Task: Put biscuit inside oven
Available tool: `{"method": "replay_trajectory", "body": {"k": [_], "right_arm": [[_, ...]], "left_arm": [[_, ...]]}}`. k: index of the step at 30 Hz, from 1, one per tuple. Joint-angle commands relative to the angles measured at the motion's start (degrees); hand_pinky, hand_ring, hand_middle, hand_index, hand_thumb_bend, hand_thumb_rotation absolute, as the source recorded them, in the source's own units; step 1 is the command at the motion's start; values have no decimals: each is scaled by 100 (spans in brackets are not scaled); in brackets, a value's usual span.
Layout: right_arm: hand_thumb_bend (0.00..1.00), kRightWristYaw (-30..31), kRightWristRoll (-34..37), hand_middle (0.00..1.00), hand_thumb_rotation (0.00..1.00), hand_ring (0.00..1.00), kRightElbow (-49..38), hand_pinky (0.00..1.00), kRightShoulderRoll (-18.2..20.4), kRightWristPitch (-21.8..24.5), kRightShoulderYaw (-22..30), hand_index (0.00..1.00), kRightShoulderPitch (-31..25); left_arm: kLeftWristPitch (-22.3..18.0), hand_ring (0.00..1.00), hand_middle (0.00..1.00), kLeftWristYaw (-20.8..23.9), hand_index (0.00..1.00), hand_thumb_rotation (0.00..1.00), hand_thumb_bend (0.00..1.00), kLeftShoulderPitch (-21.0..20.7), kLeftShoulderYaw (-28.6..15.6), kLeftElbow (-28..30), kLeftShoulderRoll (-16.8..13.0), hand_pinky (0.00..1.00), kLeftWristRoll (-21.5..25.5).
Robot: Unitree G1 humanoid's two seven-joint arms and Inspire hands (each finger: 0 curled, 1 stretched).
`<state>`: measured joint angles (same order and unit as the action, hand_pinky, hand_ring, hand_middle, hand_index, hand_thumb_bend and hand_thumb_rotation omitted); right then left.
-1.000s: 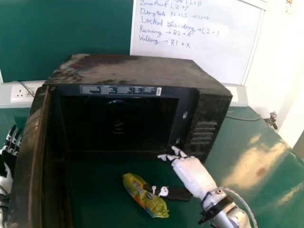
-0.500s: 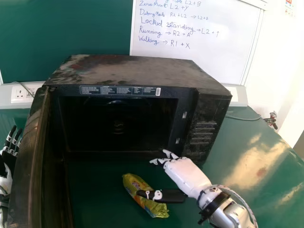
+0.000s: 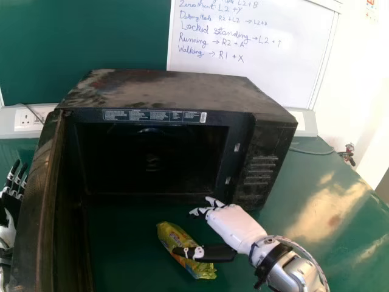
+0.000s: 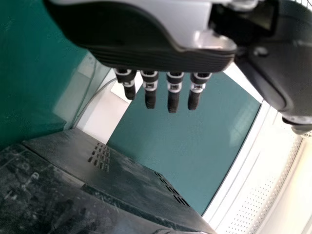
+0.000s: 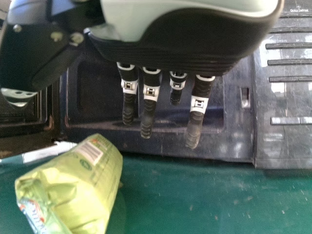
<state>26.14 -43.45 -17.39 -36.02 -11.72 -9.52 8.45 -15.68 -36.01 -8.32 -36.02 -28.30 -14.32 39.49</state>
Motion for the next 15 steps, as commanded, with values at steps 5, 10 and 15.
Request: {"method": "replay_trajectory", "body": {"k": [5,10,15], "right_arm": [[100,378,-62,75,84,69,-204,56,-34,283,-95,83,138],[100,489,-140,75,82,69,-259,55,-55,380,-130,83,179],[100,623,-240,76,79,69,-352,55,-49,507,-163,83,211]], "left_arm": [[-22,67,79,14,90,0,11,157,-5,-168,181,56,15],[-26,66,78,-12,90,0,11,147,-12,-197,185,53,30],[1,68,79,-32,91,0,11,150,-11,-191,179,59,46]]}}
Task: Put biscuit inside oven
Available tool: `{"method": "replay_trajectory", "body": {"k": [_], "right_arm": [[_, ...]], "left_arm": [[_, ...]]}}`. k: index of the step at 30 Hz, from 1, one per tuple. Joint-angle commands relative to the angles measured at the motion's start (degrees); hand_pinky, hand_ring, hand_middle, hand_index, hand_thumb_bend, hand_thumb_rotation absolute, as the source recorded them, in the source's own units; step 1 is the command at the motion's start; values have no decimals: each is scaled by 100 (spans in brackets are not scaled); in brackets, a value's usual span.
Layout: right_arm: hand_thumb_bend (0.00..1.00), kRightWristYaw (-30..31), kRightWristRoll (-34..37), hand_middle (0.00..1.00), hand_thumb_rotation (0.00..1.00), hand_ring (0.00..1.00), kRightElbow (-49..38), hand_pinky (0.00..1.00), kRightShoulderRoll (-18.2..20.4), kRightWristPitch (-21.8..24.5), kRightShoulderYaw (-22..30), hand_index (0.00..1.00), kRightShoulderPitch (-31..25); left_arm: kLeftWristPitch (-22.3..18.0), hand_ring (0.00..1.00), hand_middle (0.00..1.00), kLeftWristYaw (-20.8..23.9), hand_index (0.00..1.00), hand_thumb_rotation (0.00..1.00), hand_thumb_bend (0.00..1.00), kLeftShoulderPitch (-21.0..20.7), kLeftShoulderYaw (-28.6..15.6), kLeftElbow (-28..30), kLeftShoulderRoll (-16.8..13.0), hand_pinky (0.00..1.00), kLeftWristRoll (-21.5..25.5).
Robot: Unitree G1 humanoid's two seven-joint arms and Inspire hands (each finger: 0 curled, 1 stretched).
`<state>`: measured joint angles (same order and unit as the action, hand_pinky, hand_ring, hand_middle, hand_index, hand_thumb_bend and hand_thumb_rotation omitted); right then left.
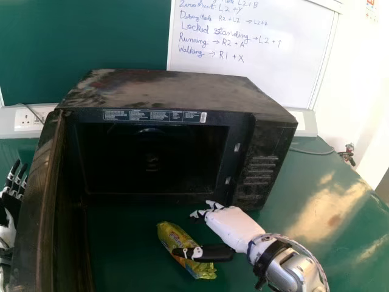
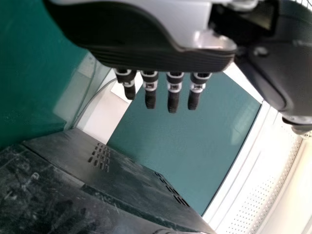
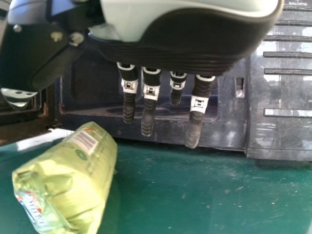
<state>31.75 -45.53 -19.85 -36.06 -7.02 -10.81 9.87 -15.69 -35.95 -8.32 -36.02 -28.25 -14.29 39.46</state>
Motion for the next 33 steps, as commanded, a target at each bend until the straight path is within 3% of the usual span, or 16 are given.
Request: {"method": "replay_trajectory", "body": {"k": [1,12,16,30,33], "right_arm": [[100,95,-62,76,79,69,-125,55,-47,61,-44,83,74],[100,763,-382,78,62,72,-412,57,-129,330,-166,84,156],[100,916,-505,78,59,72,-476,55,-150,340,-201,84,184],[100,969,-707,81,49,74,-543,55,-40,424,-253,86,140],[100,948,-736,80,47,74,-557,54,-33,440,-264,86,119]], "left_arm": [[10,68,79,-23,90,0,11,150,-12,-193,178,59,51],[-43,66,78,-27,90,0,12,152,3,-186,191,53,21],[-17,68,79,-1,91,0,12,162,12,-159,192,60,12],[-54,66,78,2,90,0,12,156,12,-158,205,53,7],[-10,68,79,-7,90,0,11,171,10,-138,202,60,30]]}}
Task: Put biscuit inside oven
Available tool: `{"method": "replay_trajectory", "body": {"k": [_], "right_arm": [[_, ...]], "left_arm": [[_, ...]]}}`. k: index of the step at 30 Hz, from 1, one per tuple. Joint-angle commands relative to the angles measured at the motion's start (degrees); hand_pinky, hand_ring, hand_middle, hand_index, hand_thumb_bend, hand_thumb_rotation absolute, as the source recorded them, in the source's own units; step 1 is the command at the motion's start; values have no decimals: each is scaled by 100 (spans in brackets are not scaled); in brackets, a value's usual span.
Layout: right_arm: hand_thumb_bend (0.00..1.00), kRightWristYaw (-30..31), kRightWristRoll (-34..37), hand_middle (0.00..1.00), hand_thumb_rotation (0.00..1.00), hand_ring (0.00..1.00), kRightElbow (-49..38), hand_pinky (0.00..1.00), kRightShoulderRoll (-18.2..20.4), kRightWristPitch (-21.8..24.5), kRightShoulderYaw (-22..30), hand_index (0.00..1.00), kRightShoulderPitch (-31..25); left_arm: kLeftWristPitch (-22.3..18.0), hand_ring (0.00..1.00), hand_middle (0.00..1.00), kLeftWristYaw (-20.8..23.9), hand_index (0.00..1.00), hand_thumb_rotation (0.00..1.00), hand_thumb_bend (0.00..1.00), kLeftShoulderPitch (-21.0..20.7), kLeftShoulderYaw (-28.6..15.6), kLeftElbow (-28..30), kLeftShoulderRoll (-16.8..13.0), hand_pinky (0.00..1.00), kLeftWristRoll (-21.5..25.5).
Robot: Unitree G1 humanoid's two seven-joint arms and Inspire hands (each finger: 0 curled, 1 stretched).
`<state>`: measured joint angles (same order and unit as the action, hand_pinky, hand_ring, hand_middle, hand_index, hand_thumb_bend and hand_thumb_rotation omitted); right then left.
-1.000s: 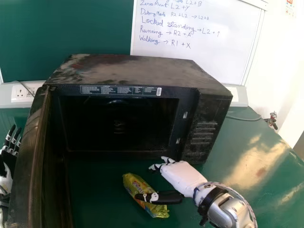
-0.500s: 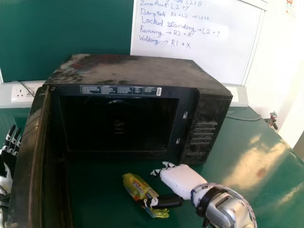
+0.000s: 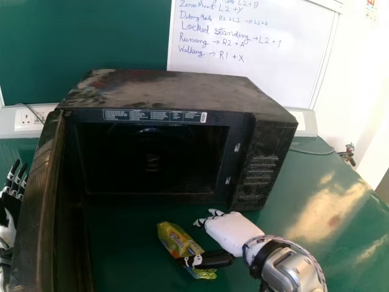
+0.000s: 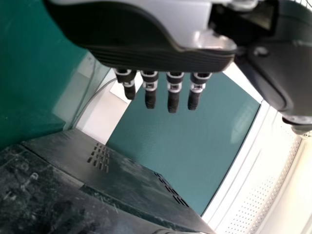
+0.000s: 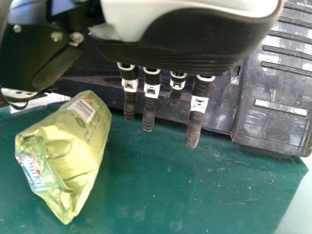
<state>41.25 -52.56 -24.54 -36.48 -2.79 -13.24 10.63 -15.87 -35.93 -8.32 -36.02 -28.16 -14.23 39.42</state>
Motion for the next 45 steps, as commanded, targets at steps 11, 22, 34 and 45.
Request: {"method": "replay_trajectory", "body": {"k": [11,22,34,45], "right_arm": [[100,-18,-222,80,41,74,-150,56,31,31,-113,88,22],[100,71,-459,83,34,79,-284,60,52,-83,-310,89,75],[100,93,-946,85,37,82,-41,64,66,-418,-685,87,286],[100,66,-1003,85,37,83,97,64,97,-525,-730,87,376]], "left_arm": [[9,67,78,30,90,0,11,212,17,-47,233,59,26],[-48,67,78,-32,90,0,11,181,11,-113,231,56,22],[-101,67,78,-25,90,0,12,166,9,-168,220,55,-6],[-58,67,78,-85,91,0,11,156,-5,-178,209,53,50]]}}
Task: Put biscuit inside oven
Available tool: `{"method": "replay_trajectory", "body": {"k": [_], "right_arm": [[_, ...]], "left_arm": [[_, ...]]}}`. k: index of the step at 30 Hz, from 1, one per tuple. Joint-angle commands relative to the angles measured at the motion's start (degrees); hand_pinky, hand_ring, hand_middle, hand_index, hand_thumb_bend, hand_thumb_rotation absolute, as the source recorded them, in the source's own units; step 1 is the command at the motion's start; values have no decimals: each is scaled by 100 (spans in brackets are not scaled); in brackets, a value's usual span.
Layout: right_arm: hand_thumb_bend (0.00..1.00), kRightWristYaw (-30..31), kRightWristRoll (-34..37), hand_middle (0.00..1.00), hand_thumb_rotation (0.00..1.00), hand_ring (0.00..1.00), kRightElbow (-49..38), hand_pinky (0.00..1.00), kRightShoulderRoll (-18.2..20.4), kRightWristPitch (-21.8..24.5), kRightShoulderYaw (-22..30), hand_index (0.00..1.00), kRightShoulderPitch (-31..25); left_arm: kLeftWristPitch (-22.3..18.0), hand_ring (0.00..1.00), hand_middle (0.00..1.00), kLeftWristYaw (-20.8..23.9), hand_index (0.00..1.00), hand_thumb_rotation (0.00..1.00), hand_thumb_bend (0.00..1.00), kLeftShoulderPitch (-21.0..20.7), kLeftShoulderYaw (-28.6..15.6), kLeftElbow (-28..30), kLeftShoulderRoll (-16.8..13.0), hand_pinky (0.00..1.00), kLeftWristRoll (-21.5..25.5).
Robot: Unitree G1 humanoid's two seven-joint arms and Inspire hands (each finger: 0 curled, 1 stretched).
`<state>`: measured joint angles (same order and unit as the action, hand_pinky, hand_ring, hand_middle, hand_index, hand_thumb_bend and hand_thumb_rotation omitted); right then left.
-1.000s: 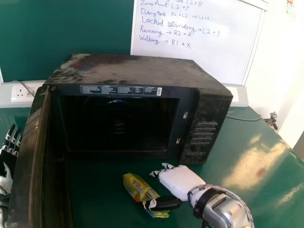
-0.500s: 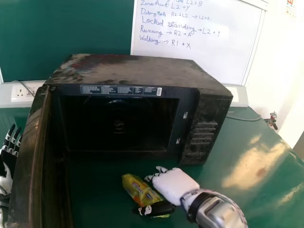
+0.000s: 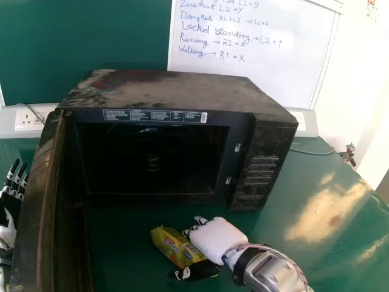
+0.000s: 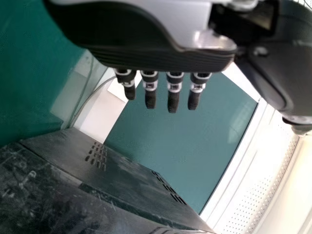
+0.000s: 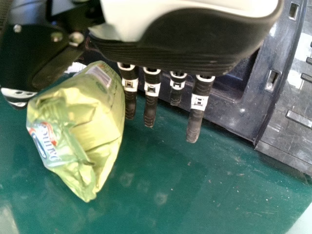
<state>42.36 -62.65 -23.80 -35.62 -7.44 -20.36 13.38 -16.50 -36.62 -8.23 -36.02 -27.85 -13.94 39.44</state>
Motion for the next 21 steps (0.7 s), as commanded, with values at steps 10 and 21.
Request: {"method": "replay_trajectory", "body": {"k": [10,21], "right_arm": [[100,202,99,86,36,84,-32,66,14,-32,40,88,160],[93,58,5,86,29,83,33,65,-59,-196,1,87,209]], "left_arm": [[23,69,79,34,91,0,11,180,10,-136,189,63,25],[-25,67,79,28,91,0,11,169,13,-151,203,55,17]]}}
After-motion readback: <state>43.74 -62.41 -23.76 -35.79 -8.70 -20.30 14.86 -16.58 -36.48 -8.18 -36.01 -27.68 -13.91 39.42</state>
